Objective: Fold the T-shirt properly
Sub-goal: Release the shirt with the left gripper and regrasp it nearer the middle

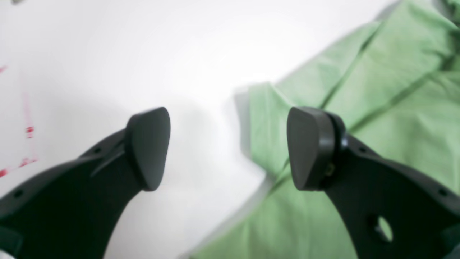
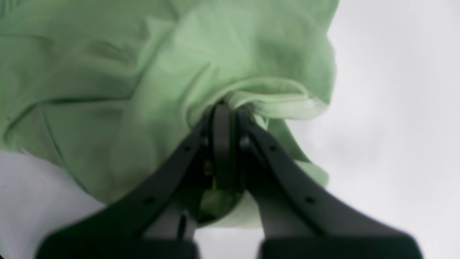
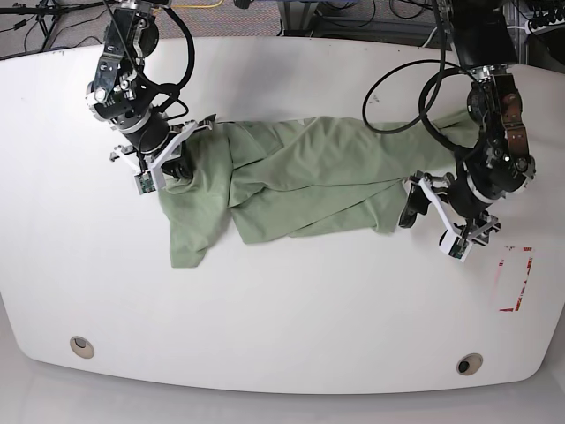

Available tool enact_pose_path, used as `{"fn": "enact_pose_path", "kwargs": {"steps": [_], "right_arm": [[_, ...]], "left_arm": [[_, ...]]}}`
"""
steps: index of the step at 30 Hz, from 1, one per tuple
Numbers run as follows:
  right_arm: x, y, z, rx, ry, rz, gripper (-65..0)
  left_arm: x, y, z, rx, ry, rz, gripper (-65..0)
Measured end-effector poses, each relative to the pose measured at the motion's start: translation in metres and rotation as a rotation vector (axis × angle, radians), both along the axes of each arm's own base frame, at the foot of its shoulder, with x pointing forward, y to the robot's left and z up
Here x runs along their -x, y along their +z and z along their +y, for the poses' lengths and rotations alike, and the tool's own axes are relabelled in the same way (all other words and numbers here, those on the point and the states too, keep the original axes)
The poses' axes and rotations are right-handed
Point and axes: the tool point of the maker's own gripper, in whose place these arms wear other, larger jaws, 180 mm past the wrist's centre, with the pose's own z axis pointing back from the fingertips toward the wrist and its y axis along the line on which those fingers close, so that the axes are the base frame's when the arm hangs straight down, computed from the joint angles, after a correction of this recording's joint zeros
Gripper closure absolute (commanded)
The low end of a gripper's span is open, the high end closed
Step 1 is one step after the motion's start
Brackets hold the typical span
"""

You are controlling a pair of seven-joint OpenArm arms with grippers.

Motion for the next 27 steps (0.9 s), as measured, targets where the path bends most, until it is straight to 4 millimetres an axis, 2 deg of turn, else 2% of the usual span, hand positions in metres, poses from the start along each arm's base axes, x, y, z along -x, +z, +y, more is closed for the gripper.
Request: {"fn": "enact_pose_path", "kwargs": {"steps": [6,10,15,19,27], "right_arm": [[-0.003,0.002,0.0,0.002,0.0,-0.007,0.0],[-0.003,0.002,0.0,0.001,0.0,-0.008,0.0],[-0.003,0.002,0.0,0.002,0.0,-0.006,0.0],[-0.003,0.002,0.0,0.002,0.001,-0.006,0.0],[-0.002,0.002,0.0,0.003,0.003,-0.006,0.0]], "left_arm": [[-0.007,-0.013,0.013,-0.018,0.048,0.041,-47.8],[0.0,-0.037,0.02,-0.015,0.064,0.113,-47.8],[0.01,-0.062,0.019,0.008,0.069,0.191,-47.8],[0.013,-0.073,0.012,0.038,0.07,0.22,-47.8],[0.012,-0.081,-0.024,0.143,0.051,0.24,-47.8]]}}
